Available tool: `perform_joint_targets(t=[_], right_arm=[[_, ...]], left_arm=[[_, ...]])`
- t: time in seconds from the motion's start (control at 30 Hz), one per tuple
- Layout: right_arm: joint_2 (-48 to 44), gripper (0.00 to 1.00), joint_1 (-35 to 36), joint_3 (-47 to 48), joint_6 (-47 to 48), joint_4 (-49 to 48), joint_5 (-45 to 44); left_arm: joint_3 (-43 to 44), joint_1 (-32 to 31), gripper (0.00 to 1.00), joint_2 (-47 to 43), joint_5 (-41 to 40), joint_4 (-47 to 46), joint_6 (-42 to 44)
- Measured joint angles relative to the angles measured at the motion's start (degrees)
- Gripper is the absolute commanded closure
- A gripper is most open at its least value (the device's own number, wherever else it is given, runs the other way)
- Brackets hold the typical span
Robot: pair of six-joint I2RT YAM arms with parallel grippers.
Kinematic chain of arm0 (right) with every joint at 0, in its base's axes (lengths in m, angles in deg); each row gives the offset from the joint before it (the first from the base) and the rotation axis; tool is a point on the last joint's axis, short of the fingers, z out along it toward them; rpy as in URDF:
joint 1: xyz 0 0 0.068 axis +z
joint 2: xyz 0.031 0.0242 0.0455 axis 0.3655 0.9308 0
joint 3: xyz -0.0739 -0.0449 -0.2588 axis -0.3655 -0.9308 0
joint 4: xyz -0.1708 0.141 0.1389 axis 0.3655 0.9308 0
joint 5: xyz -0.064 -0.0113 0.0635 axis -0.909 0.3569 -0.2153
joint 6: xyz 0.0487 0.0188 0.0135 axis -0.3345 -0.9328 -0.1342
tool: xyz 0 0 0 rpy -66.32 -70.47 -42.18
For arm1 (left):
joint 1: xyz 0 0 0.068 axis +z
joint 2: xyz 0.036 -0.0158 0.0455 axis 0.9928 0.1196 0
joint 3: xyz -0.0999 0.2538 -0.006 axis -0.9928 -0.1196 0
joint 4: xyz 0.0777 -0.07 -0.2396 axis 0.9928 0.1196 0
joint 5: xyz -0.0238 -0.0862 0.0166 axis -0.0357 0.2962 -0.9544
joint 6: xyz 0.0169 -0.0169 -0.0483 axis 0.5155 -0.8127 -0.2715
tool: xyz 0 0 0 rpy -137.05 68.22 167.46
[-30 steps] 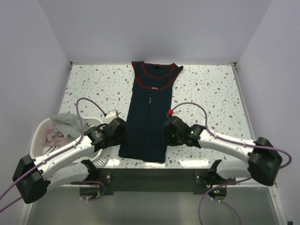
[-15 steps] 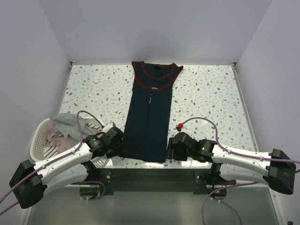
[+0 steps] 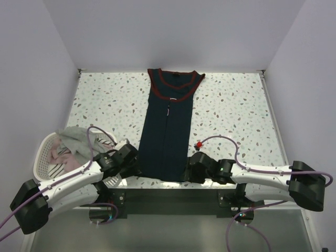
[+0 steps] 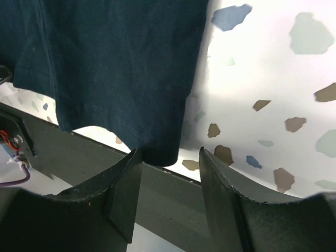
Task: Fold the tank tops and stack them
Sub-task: Fold the tank top
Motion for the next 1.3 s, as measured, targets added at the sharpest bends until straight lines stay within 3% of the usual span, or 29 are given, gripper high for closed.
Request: perform_joint_targets(t=[0.53, 0.63, 0.77, 0.8, 1.07, 1.3], right_arm=[[3.91, 0.58, 3.28, -0.79, -3.04, -6.08, -0.17], [4.31, 0.67, 3.45, -0.68, -2.73, -5.81, -0.72], [5.11, 0.80, 3.52, 0.26, -1.73, -4.17, -1.92], [5.11, 0.83, 3.54, 0.48, -1.27, -3.30, -2.21], [0.15, 0.96, 3.54, 2.19, 2.69, 5.88, -4.20], [-2.69, 0.98, 8.02, 2.29, 3.39, 12.13, -4.46]], left_arm=[[0.24, 0.02, 0.63, -0.35, -2.40, 3.30, -0.83], [0.24, 0.02, 0.70, 0.24, -2.89, 3.50, -1.05], [0.24, 0.02, 0.98, 1.38, -3.34, 3.54, -1.64], [0.24, 0.02, 1.00, 1.77, -3.32, 3.28, -1.53], [0.46, -1.92, 1.00, 1.88, -2.45, 1.86, -0.81], [0.87, -15.45, 1.00, 2.14, -3.15, 2.40, -8.04]])
